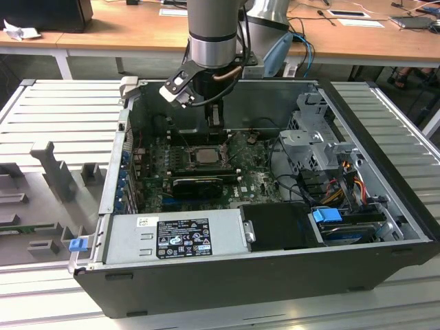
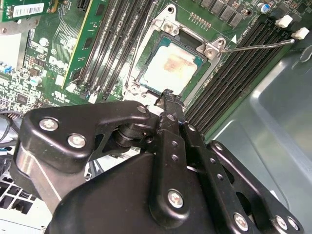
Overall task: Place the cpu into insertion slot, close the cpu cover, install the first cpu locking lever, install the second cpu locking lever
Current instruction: 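Close the cpu cover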
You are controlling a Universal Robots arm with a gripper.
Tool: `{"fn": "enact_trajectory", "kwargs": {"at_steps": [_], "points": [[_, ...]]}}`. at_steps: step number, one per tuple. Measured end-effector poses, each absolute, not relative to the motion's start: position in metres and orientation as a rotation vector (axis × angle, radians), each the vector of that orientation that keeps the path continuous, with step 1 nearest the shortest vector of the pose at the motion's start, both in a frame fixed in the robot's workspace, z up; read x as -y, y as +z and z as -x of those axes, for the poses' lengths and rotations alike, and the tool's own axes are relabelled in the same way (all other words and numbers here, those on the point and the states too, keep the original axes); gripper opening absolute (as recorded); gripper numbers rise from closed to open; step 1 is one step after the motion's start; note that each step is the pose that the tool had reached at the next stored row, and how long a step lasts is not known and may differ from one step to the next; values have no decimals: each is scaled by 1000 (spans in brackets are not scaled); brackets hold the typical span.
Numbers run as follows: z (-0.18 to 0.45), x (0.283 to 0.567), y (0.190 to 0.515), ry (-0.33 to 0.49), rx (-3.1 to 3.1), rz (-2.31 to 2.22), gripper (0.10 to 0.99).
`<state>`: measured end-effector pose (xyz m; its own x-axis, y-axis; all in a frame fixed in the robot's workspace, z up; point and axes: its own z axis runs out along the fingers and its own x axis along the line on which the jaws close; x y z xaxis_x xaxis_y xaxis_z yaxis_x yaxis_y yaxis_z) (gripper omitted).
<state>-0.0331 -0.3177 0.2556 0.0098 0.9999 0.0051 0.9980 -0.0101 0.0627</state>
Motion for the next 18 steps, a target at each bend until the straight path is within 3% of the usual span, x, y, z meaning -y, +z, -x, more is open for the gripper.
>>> {"fn": "enact_trajectory", "kwargs": {"at_steps": [18], "points": [[26, 317, 267, 73, -2181, -2203, 106]]}}
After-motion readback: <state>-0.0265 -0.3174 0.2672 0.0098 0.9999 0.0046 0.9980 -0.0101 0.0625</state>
